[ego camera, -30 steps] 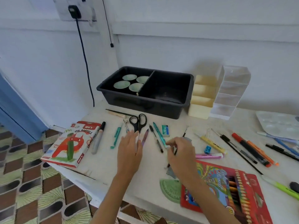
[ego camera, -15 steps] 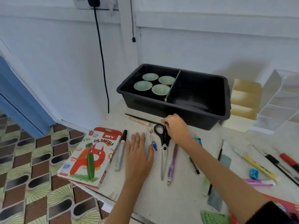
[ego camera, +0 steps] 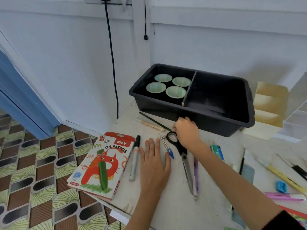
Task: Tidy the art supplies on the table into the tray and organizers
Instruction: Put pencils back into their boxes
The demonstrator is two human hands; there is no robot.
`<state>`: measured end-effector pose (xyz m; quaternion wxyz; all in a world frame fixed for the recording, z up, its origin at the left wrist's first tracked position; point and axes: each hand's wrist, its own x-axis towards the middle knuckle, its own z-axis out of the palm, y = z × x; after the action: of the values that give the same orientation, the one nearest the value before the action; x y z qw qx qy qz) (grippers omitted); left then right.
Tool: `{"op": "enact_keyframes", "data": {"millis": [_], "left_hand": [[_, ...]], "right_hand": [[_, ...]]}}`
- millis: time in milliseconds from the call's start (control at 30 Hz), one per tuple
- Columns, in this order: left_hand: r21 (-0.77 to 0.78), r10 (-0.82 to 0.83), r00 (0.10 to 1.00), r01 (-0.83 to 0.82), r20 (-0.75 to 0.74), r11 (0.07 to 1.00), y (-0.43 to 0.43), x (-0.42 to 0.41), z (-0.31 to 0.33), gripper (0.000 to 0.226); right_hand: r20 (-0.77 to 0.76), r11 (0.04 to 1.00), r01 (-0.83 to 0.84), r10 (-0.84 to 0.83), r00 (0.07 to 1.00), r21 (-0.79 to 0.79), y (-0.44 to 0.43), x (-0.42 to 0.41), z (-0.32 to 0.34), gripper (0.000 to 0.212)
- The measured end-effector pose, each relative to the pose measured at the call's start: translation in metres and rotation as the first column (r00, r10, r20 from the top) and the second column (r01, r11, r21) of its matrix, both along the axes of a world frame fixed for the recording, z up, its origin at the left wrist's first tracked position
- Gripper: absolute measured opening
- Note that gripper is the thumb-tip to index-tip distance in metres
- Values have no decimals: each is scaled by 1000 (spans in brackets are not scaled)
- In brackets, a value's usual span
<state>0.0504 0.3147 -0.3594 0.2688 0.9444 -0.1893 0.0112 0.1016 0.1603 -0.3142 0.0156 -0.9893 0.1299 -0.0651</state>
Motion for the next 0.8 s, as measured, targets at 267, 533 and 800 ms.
{"op": "enact_keyframes", "data": {"millis": [267,533,800], "left_hand": [[3,-2,1000,2,-6,1000,0,0,0,73],[42,-10,1000,10,-14,999,-1,-1,0,78],[-25,-24,998,26,56,999,-1,-4,2,63]], "right_hand": [[32,981,112,-118,992,158,14,5,6,18],[253,746,48,-285,924,664,13,-32,18,13],[368,255,-265,-600,711,930,-19,-137,54,12]]}}
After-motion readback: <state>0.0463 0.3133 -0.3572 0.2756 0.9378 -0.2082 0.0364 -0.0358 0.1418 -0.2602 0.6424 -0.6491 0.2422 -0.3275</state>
